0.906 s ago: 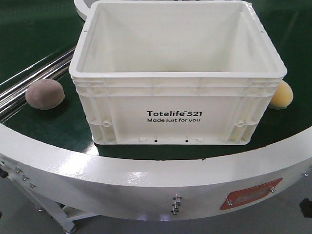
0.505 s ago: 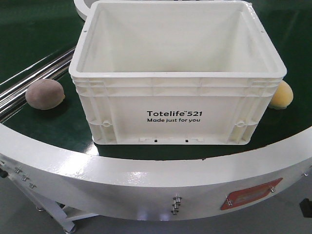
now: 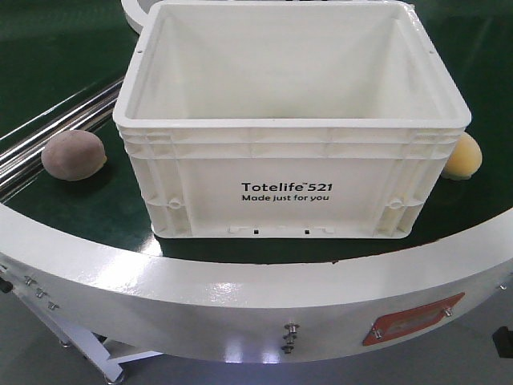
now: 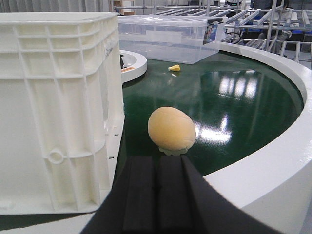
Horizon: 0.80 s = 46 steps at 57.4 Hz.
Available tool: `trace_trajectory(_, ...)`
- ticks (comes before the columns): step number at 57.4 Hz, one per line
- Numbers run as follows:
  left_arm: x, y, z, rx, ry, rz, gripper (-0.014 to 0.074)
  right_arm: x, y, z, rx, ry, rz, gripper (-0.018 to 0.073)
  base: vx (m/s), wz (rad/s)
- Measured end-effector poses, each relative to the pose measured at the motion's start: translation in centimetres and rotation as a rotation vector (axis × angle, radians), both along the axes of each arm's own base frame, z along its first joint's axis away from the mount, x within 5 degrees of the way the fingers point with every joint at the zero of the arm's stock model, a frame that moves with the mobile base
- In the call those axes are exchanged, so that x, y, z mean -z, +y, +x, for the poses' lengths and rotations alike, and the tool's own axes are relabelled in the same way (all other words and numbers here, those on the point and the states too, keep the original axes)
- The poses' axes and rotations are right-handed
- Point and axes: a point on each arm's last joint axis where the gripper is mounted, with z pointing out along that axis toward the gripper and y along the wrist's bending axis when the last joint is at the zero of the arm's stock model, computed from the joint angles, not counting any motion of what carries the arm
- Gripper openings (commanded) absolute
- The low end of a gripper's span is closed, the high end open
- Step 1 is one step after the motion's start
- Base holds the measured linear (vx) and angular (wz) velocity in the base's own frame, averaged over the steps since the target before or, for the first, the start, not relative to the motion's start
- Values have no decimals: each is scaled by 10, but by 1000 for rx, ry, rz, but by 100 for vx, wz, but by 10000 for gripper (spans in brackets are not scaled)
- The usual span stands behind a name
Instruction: Place moving items into box and shelve
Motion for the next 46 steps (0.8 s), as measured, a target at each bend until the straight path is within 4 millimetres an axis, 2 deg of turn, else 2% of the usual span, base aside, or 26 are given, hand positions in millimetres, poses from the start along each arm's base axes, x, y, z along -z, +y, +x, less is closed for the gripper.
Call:
trace_trajectory(6, -36, 0, 13, 3, 56, 33, -6, 0, 0, 0, 0, -1, 0, -8, 0, 0)
trace_trajectory(11, -70, -1, 33, 6, 92, 52, -6, -3, 0, 0, 3, -35, 25, -8, 0, 0)
trace_trajectory(12, -80, -1, 36, 6, 81, 53, -6, -5, 0, 0, 5, -59, 43, -8, 0, 0)
trace_trajectory(16, -101, -1, 48, 6, 73, 54, -6, -14, -1, 0, 14, -161, 143, -8, 0, 0)
trace_trajectory(21, -126, -1, 58, 3, 14, 53, -6, -35, -8, -5, 44, -415, 294, -8, 0, 0)
trace_trajectory(27, -140, -1, 63, -2, -62, 50, -6, -58, -18, -18, 105, -703, 406, -8, 0, 0)
trace_trajectory(32, -146, -1, 63, -7, -120, 48, -6, -83, -20, -26, 110, -774, 432, -8, 0, 0)
trace_trajectory(39, -149, -1, 64, -9, -150, 47, -6, -131, -9, -27, 44, -630, 273, -8, 0, 0)
trace_trajectory(46, -147, -1, 67, -9, -137, 48, -6, -179, 1, -13, -10, -412, 31, -8, 0, 0)
